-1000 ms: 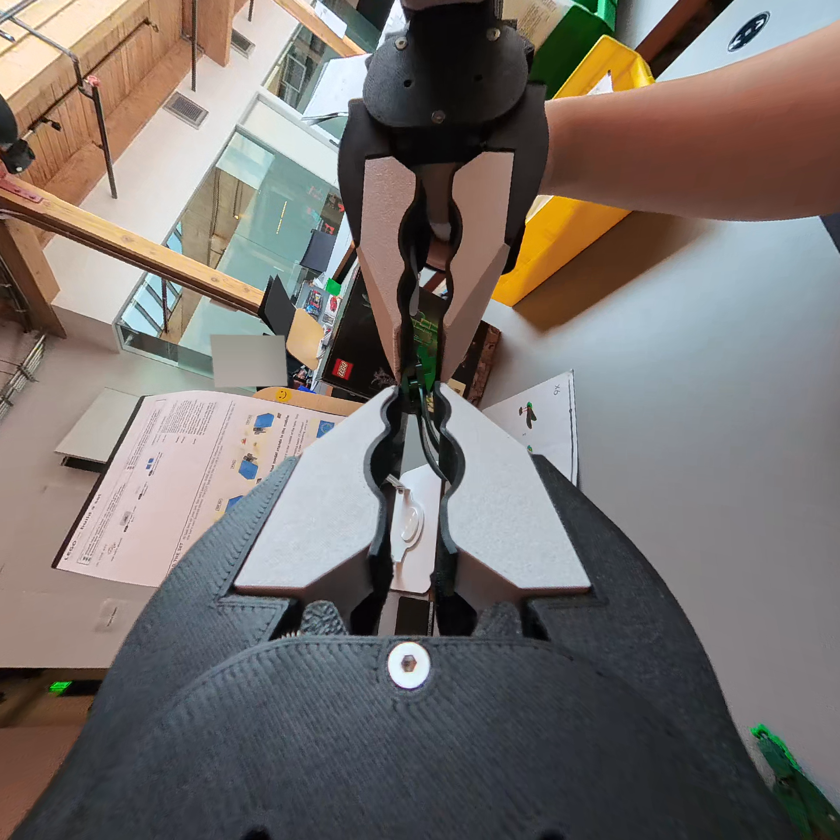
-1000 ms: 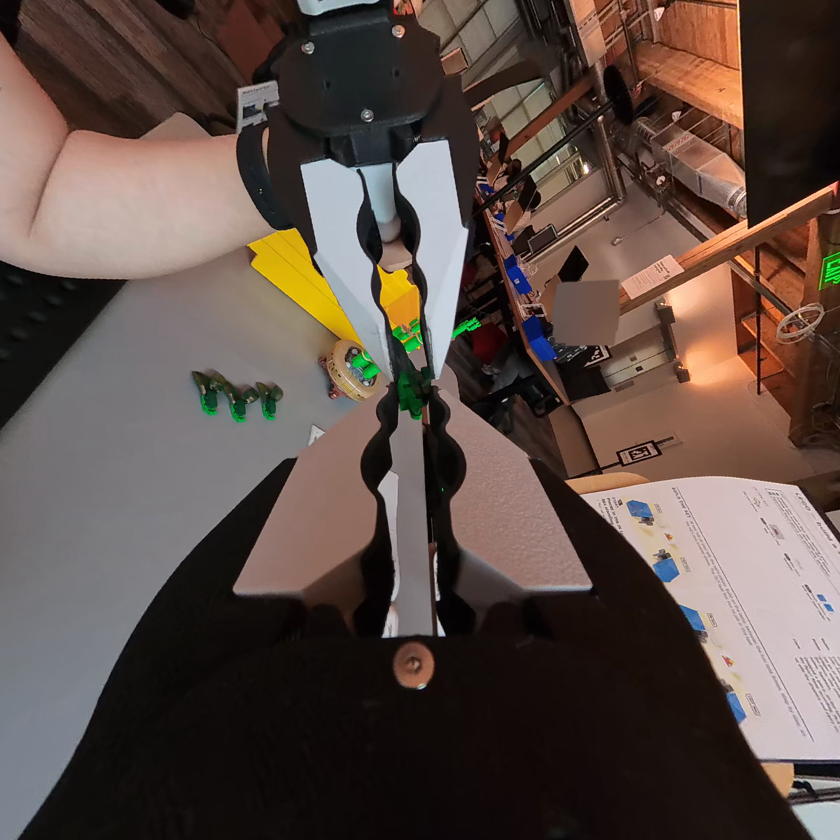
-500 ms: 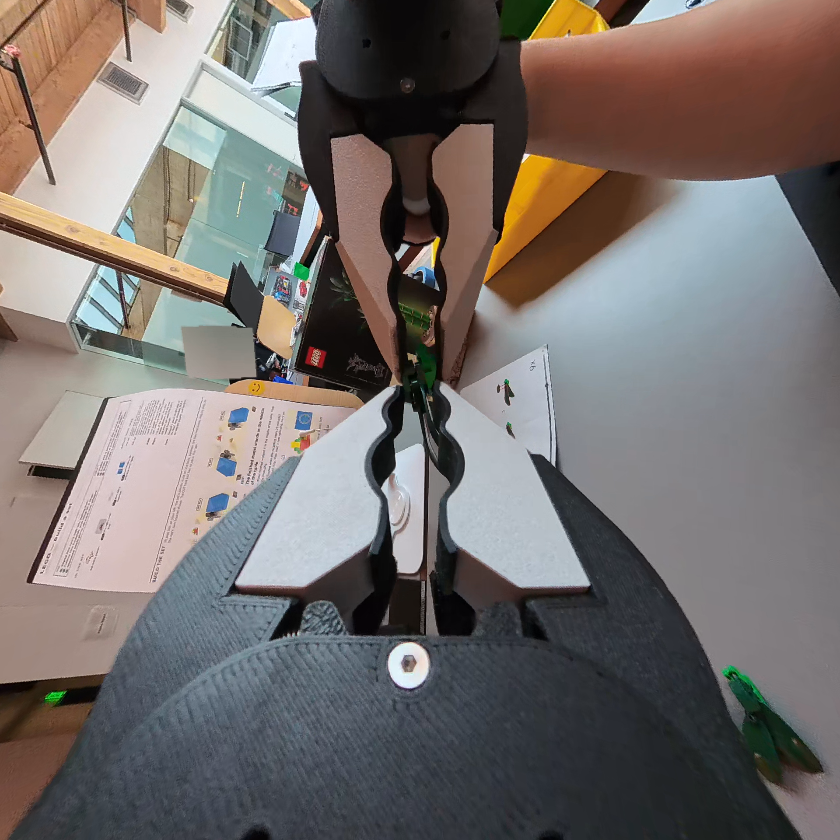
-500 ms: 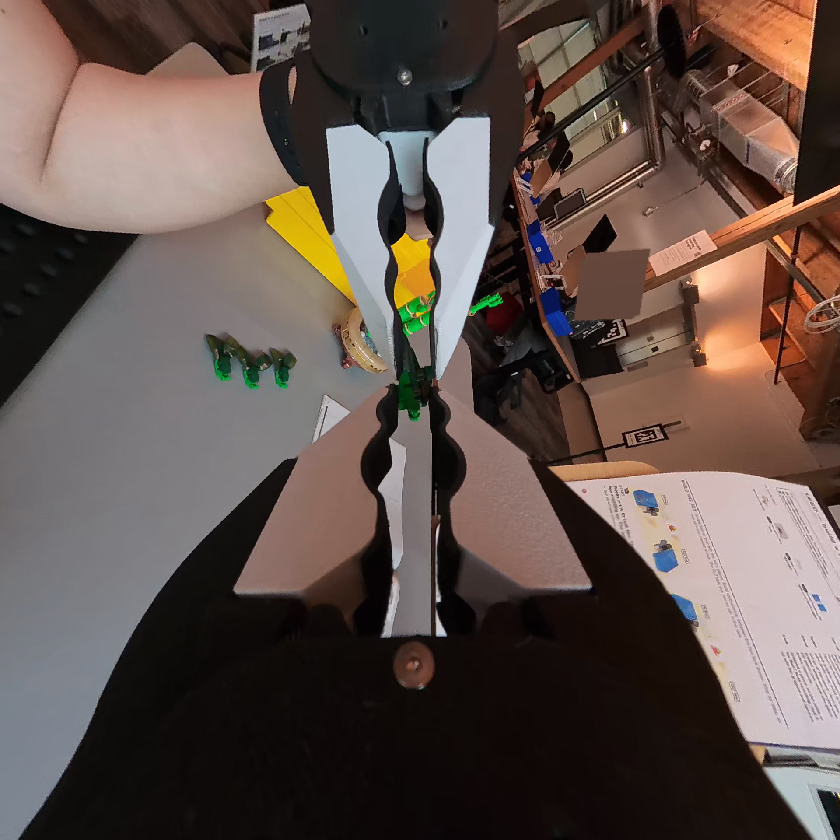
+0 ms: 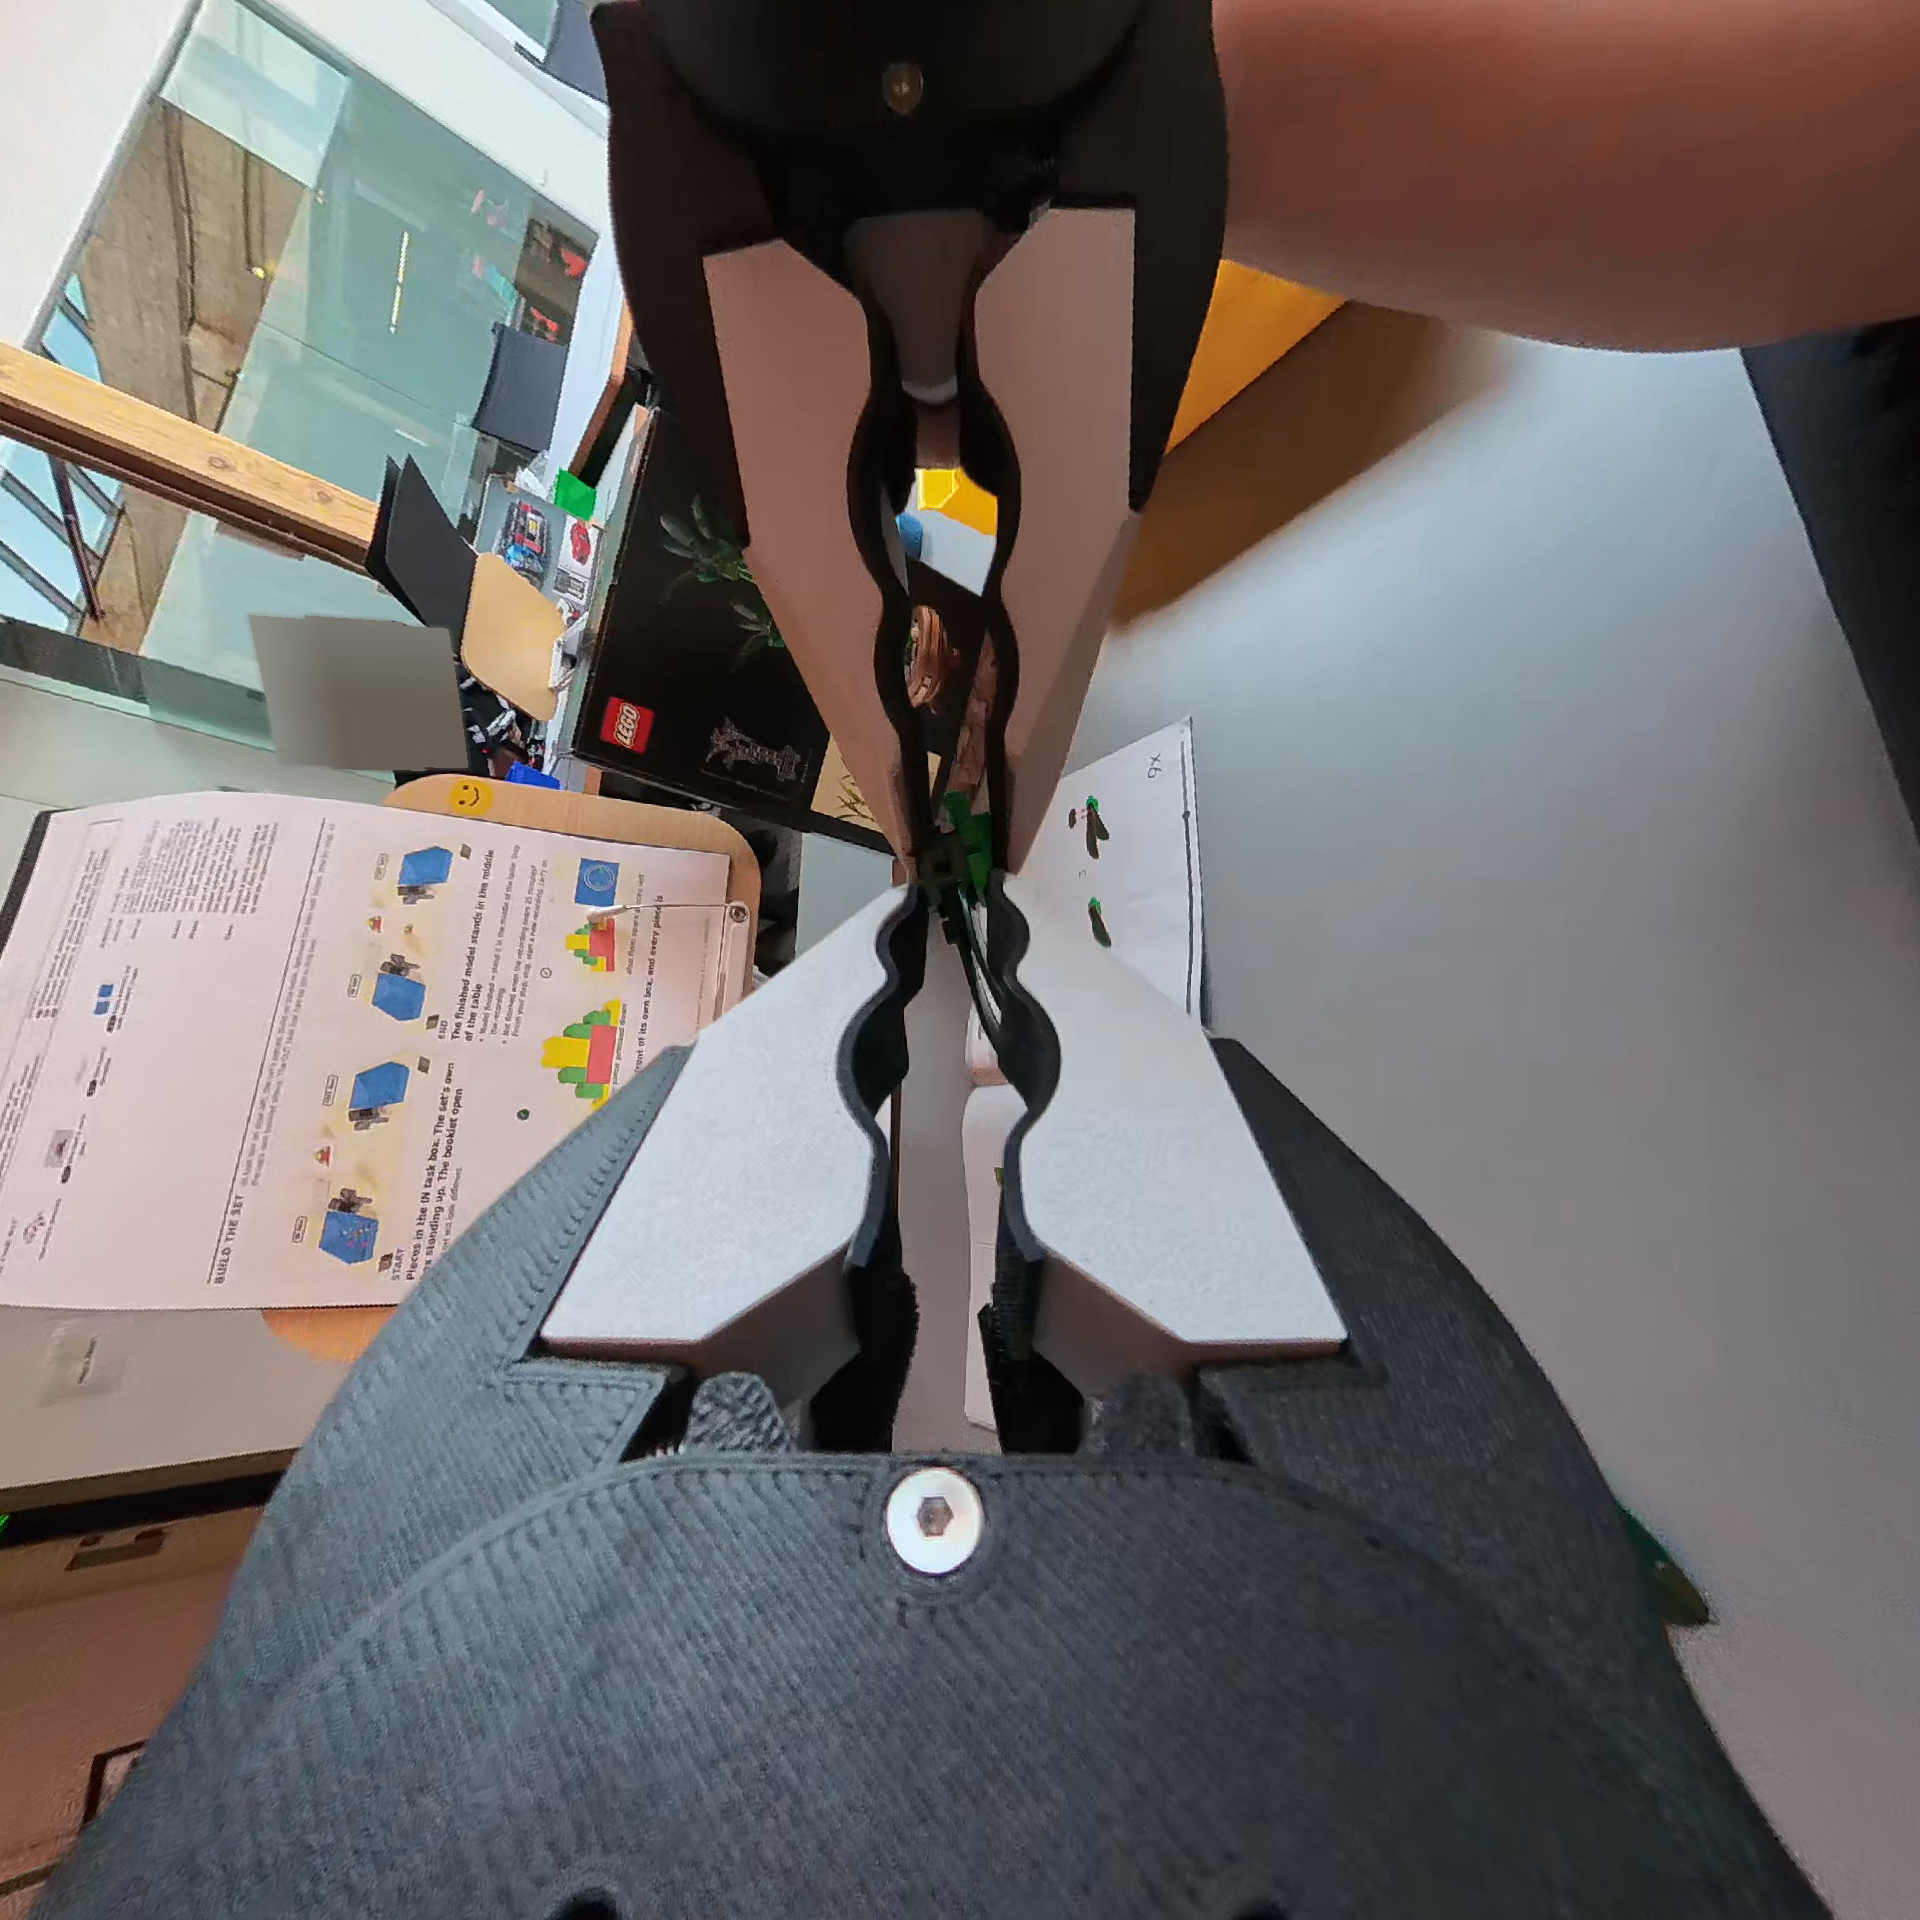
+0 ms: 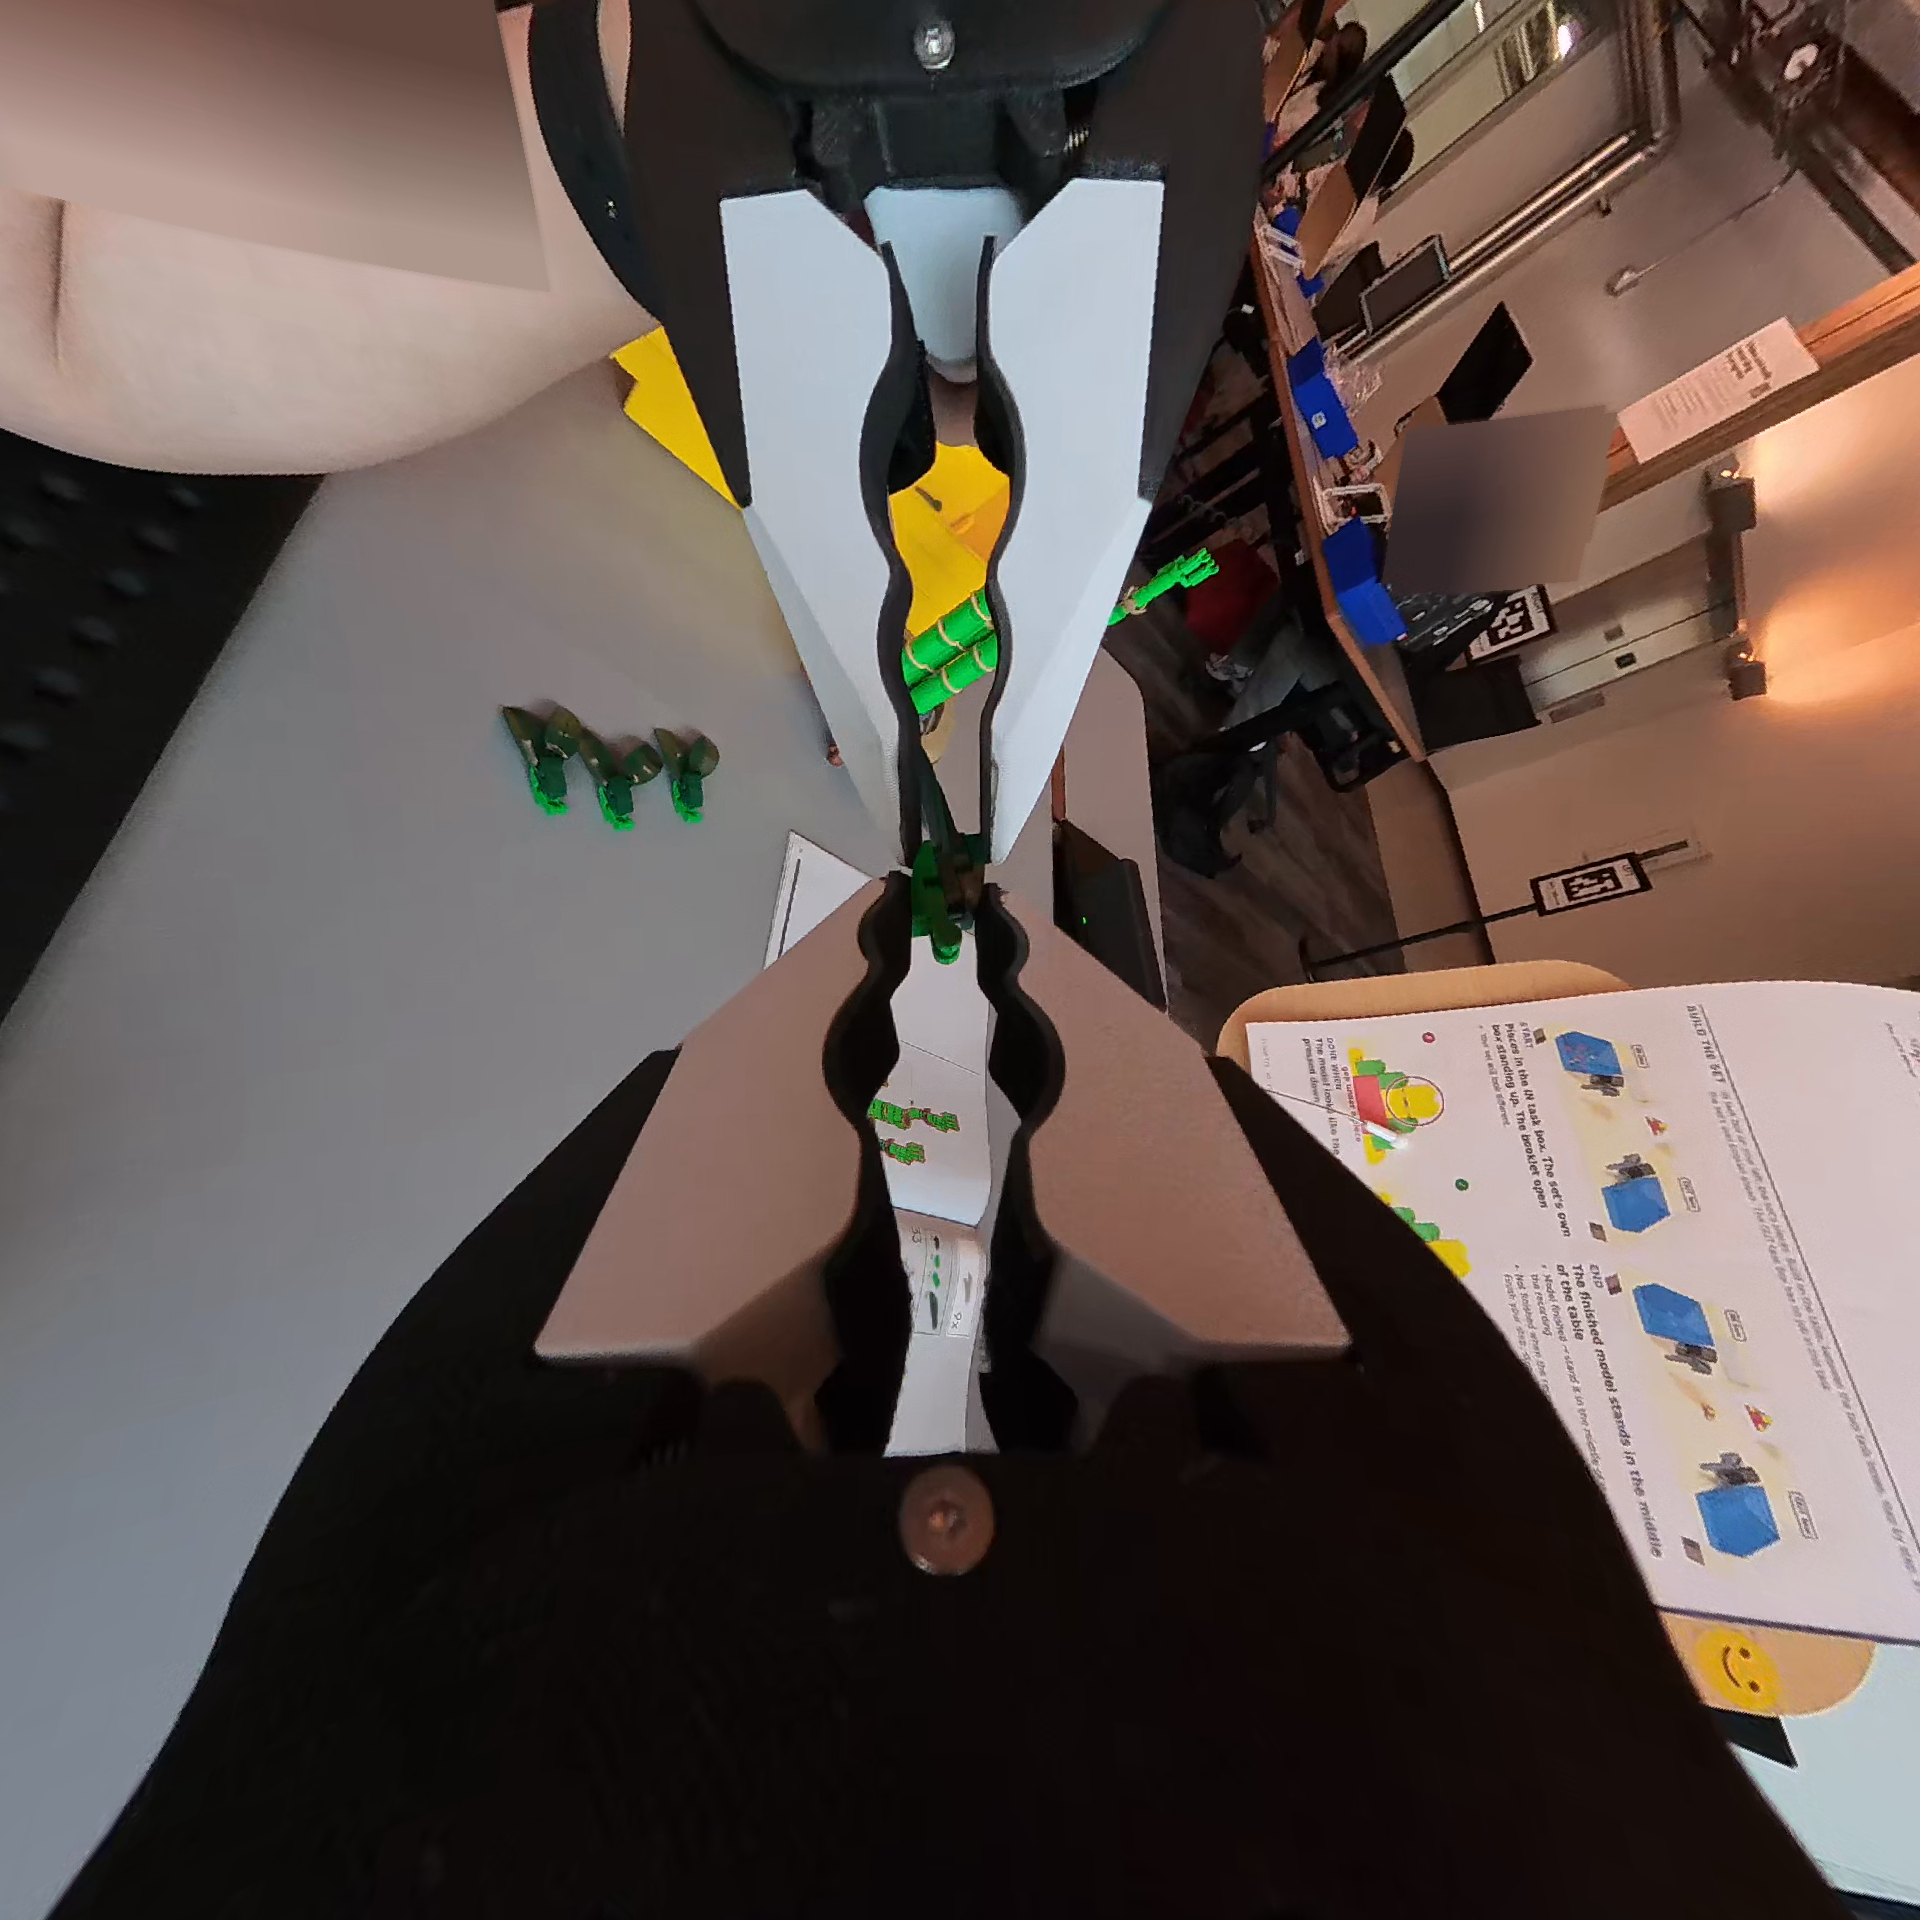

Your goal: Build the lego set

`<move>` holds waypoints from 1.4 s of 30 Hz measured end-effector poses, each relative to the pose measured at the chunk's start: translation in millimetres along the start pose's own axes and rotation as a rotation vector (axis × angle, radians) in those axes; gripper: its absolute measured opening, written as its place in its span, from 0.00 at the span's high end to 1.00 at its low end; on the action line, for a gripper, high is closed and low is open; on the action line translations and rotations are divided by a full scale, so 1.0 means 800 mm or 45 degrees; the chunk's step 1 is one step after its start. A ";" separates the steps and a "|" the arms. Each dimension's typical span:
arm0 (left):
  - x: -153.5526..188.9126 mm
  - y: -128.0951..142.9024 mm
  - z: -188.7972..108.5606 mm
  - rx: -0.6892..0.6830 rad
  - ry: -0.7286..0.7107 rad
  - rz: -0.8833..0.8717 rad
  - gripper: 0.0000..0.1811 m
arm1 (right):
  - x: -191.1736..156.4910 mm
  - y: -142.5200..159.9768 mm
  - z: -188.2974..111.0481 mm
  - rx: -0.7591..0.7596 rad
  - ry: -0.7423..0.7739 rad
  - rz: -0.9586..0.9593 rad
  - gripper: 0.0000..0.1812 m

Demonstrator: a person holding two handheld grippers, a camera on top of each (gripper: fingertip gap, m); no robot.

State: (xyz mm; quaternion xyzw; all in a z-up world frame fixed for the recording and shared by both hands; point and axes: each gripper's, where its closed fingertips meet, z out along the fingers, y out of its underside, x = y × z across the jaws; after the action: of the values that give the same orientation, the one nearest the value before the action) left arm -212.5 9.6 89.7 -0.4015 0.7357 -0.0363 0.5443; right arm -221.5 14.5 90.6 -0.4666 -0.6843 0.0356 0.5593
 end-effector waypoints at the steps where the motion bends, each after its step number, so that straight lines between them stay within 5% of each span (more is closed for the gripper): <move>1: 0.001 0.001 0.000 -0.003 0.006 -0.005 0.95 | 0.000 0.000 0.001 0.002 -0.001 -0.001 0.95; 11: -0.004 -0.003 -0.002 -0.004 -0.024 -0.011 0.95 | 0.004 -0.003 -0.002 0.001 0.045 -0.052 0.95; 20: -0.007 -0.023 -0.017 0.070 -0.179 0.198 0.95 | 0.005 -0.025 -0.016 0.095 0.118 -0.163 0.94; 42: 0.002 -0.016 -0.017 0.109 -0.007 0.033 0.95 | -0.004 -0.021 -0.011 0.127 -0.005 -0.052 0.94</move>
State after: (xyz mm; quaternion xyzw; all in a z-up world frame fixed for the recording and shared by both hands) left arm -216.6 -5.1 100.4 -0.3685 0.7370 -0.0595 0.5635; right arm -224.5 -1.3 100.8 -0.4239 -0.6921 0.0591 0.5812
